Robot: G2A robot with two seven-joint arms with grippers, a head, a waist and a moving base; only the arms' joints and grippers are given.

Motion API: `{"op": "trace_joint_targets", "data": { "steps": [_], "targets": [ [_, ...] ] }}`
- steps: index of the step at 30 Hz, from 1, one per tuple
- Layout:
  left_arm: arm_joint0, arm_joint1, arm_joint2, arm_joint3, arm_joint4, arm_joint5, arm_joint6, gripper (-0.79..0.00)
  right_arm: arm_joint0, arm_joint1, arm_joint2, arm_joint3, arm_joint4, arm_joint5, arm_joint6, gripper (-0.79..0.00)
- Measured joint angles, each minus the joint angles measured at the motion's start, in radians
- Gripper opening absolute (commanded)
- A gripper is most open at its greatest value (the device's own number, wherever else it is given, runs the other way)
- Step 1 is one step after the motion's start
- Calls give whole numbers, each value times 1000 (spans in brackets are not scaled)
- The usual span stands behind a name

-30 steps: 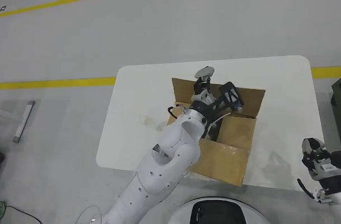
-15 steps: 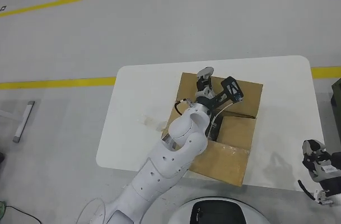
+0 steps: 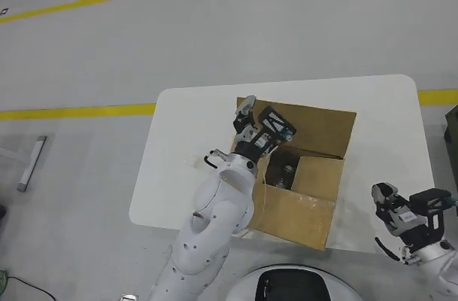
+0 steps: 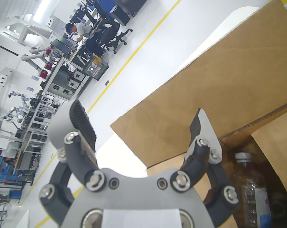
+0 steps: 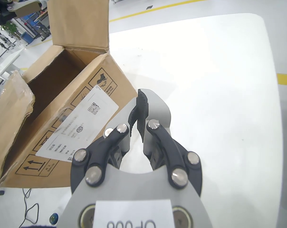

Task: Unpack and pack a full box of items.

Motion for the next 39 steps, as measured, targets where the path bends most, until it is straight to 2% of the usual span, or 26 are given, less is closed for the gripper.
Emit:
{"op": "trace_joint_targets", "data": {
  "steps": [9, 18, 24, 33, 36, 39],
  "targets": [
    [194, 25, -113, -212, -58, -63, -10, 0, 160, 4, -99, 89, -41, -1, 78, -785],
    [325, 38, -182, -290, -160, -100, -24, 0, 309, 8, -157, 162, -47, -14, 148, -785],
    [369, 46, -208, -321, -186, -121, -26, 0, 410, 13, -179, 196, -42, -36, 189, -785],
    [388, 51, -215, -333, -267, -149, -40, 0, 541, 19, -217, 262, -24, -81, 261, -785],
    [388, 52, -210, -336, -311, -162, -53, 0, 536, 23, -207, 246, -35, -86, 256, -785],
    [390, 53, -206, -339, -343, -179, -63, 0, 486, 28, -172, 208, -8, -97, 236, -785]
  ]
}}
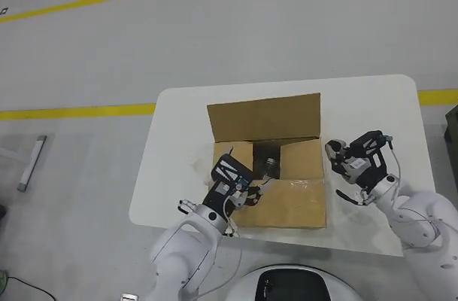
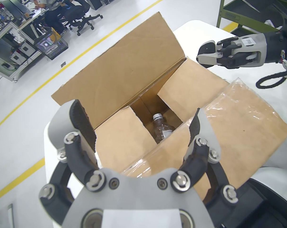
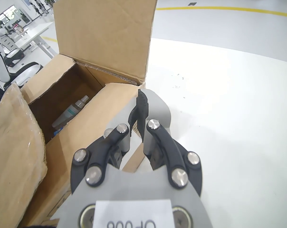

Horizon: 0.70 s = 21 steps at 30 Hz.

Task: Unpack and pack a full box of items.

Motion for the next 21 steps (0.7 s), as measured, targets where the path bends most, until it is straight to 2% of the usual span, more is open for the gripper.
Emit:
{"op": "trace_joint_targets", "data": {
  "steps": [9, 15, 16, 17, 18, 19, 20, 21],
  "targets": [
    [10, 9, 1, -5, -43, -47, -14, 0, -255, 19, 200, -173, 94, -128, -46, -785],
    [12, 15, 2, 5, -51, -54, -7, 0, -372, 26, 286, -248, 100, -199, -73, -785],
    [11, 16, 3, 7, -50, -54, -5, 0, -382, 26, 287, -254, 99, -201, -80, -662],
    [9, 16, 5, 8, -50, -54, -4, 0, -391, 26, 286, -259, 100, -202, -86, -465],
    [7, 17, 8, 10, -51, -53, -2, 0, -399, 26, 282, -266, 102, -203, -92, -382],
    [5, 17, 10, 10, -52, -52, -1, 0, -403, 26, 277, -271, 107, -204, -95, -92],
    [3, 18, 12, 10, -53, -51, 0, 0, -405, 26, 270, -276, 116, -204, -98, 0],
    [1, 18, 15, 10, -54, -48, 2, 0, -405, 26, 260, -283, 131, -204, -96, 0]
  ]
}}
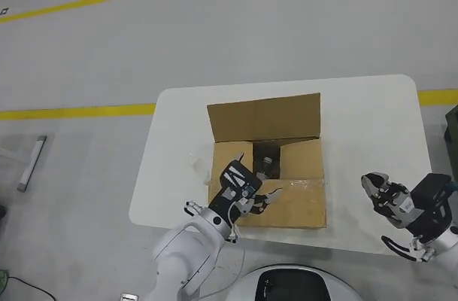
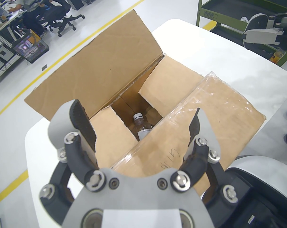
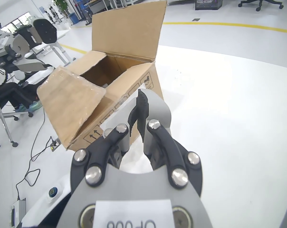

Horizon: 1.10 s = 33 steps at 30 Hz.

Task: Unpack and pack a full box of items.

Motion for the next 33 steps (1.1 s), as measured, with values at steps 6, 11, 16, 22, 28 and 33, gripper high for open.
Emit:
{"op": "trace_joint_targets", "data": {
  "steps": [6, 11, 16, 22, 28, 33],
  "targets": [
    [-3, 2, -2, 2, 5, 46, 27, 0, 31, 6, -40, -44, -20, 2, 64, 0],
    [8, 4, -19, -7, 10, 100, 61, 0, 32, 7, -39, -44, -27, 4, 65, 0],
    [32, 4, -66, -17, -2, 214, 114, 0, 31, 6, -43, -43, -11, 13, 57, 0],
    [47, 6, -151, -19, 14, 348, 157, 0, 58, 10, -59, 18, 289, 39, 113, 0],
    [54, 8, -181, -28, 19, 369, 160, 0, 150, 31, -58, 61, 630, 54, 321, -413],
    [54, 8, -180, -28, 19, 369, 160, 0, 237, 49, -80, 81, 679, 85, 504, -246]
  ]
}}
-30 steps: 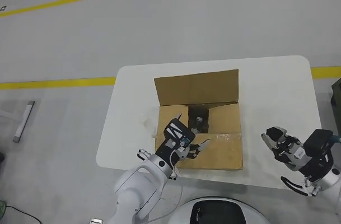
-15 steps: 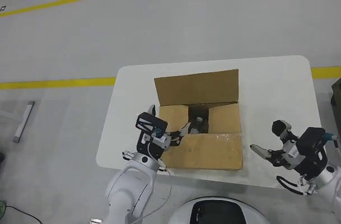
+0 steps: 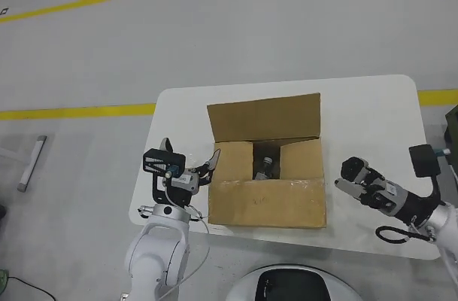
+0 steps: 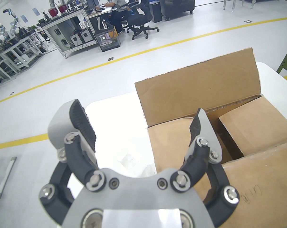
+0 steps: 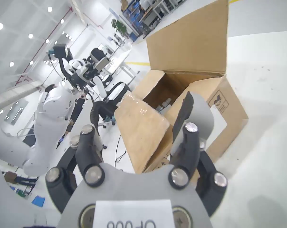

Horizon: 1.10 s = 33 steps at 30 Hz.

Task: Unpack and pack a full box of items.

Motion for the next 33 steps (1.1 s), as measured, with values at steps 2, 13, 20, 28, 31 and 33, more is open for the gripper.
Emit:
{"op": "trace_joint_targets", "data": {
  "steps": [2, 13, 20, 28, 31, 33],
  "targets": [
    [0, 0, 0, 0, 0, 0, 0, 0, 26, 4, -12, 11, -30, 8, 26, -142],
    [0, 0, 0, 0, 0, 0, 0, 0, 91, 10, -121, 82, -243, 23, -39, -105],
    [0, 0, 0, 0, 0, 0, 0, 0, 109, 15, -161, 96, -269, 26, -57, -209],
    [0, 0, 0, 0, 0, 0, 0, 0, 87, 25, -149, 85, -266, -3, -55, -283],
    [0, 0, 0, 0, 0, 0, 0, 0, 83, 28, -147, 83, -260, -5, -67, -249],
    [0, 0, 0, 0, 0, 0, 0, 0, 77, 30, -142, 79, -251, -10, -73, -277]
  ]
}}
